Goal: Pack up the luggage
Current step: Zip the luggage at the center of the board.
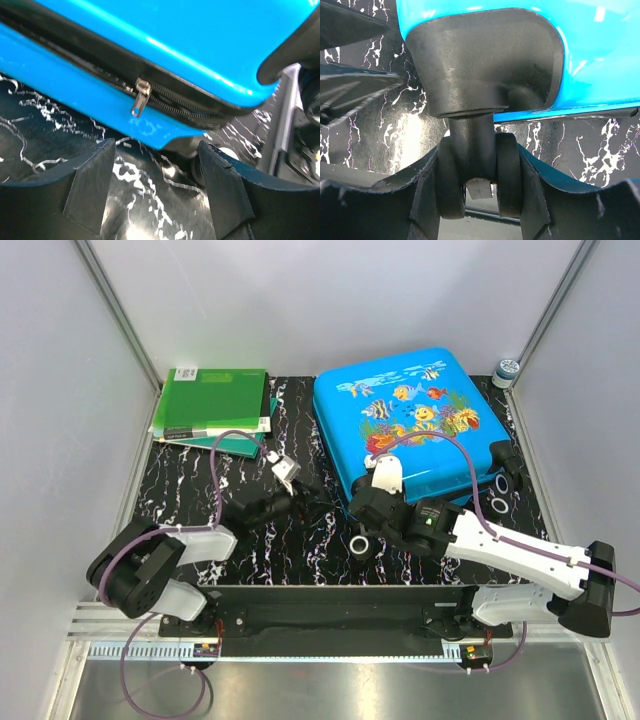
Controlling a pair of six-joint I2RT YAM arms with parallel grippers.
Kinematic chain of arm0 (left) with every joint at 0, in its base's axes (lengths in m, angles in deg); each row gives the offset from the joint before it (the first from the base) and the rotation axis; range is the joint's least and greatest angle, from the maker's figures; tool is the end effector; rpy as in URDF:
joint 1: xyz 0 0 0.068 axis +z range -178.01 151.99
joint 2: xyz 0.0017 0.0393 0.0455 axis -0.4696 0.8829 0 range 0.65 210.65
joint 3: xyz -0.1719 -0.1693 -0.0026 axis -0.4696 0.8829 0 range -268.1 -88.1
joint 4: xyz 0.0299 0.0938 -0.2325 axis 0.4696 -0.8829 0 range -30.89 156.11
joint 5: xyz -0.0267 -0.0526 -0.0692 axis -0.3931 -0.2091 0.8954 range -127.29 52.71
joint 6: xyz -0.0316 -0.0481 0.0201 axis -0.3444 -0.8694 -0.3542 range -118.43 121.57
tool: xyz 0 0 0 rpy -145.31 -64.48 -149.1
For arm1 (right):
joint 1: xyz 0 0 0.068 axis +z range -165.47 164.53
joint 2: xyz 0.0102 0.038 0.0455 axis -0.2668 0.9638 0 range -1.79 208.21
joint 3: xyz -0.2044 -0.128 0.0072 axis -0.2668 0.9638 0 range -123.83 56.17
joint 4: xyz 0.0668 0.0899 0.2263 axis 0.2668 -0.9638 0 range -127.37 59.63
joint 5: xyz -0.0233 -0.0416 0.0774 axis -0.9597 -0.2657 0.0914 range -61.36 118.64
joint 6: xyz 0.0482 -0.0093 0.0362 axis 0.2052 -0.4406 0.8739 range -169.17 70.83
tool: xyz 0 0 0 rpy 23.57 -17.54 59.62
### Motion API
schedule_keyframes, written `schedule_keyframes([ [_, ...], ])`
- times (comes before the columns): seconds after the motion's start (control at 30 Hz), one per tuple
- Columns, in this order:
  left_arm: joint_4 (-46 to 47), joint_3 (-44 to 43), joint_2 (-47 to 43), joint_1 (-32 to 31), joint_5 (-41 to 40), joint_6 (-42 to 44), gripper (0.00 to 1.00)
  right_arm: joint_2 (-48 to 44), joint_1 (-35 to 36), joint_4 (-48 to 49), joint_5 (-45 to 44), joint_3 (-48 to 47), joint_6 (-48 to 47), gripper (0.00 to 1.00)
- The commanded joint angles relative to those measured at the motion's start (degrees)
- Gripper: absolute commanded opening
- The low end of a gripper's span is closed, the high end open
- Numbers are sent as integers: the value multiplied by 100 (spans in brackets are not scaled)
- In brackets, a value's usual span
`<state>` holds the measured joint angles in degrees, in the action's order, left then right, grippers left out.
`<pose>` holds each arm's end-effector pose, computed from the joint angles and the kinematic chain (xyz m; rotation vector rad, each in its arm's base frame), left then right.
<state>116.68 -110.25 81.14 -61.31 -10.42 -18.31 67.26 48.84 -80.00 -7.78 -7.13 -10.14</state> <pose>0.2144 -0.1655 0.1572 0.5757 1.7216 -1.0739 0.1286 0.2050 0.2744 -0.2713 2.2802 0.0924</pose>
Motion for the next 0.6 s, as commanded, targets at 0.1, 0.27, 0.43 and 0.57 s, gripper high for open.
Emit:
schedule_keyframes([
  [0.1,1262,-395,502,-493,-1465,283,69,-657,-103,120,-559,-85,307,0],
  [0.27,1192,-606,906,-485,-1527,327,65,-806,-95,129,-532,2,316,0],
  [0.43,1526,-422,1039,-485,-1475,335,60,-903,-103,138,-532,55,316,0],
  [0.57,1456,-571,1171,-493,-1316,362,60,-947,-95,181,-515,117,307,0],
])
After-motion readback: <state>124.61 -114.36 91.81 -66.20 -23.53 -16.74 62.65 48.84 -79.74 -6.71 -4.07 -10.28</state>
